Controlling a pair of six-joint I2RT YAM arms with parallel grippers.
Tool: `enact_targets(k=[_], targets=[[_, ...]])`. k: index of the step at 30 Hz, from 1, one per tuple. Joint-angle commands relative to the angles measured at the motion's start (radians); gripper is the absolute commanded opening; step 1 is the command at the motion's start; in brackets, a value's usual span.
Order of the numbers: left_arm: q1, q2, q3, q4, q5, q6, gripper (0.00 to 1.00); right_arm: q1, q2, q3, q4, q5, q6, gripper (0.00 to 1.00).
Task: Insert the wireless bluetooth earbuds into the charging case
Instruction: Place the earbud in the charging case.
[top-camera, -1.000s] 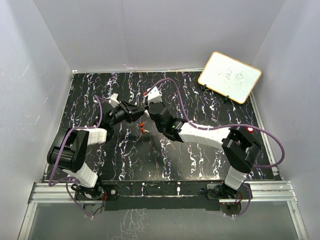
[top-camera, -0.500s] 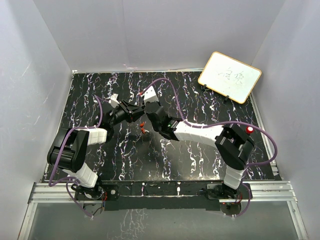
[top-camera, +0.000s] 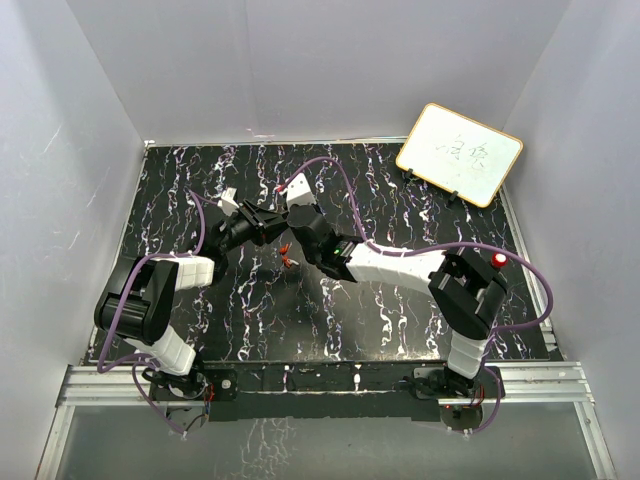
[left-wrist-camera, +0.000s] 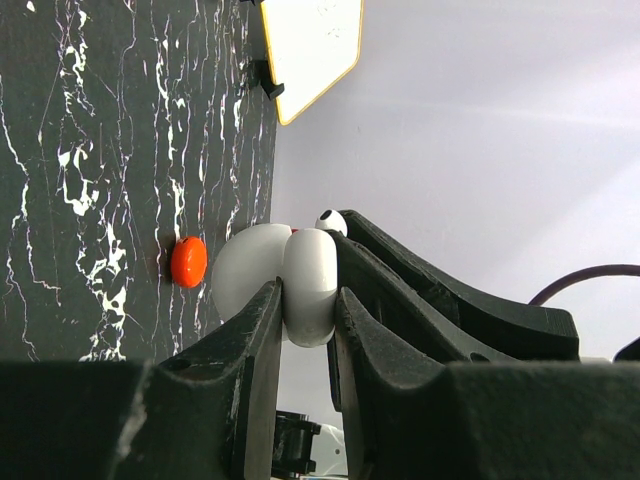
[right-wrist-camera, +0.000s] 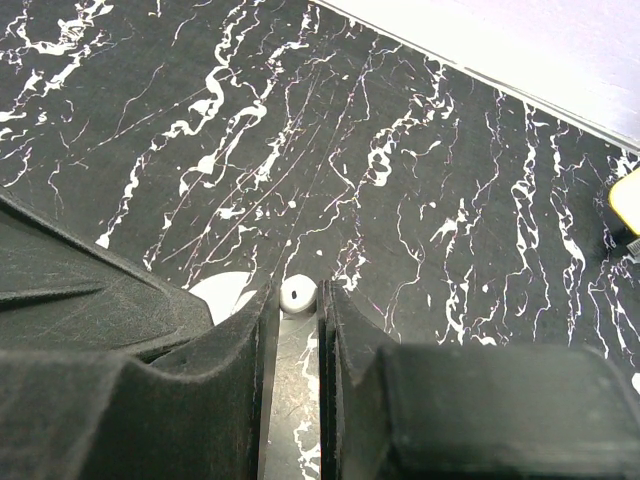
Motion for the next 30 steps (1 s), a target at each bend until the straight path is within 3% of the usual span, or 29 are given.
enact_targets(k=[1,30], targets=[[-0.005,-0.024,0.029,0.015,-0.002,-0.007,0.00,0.009,-0.003,0.042,0.030,0.037,-0.013,0.07],[-0.007,-0.018,0.036,0.018,-0.004,-0.011,0.00,0.069,0.043,0.042,0.100,0.149,-0.124,0.07]])
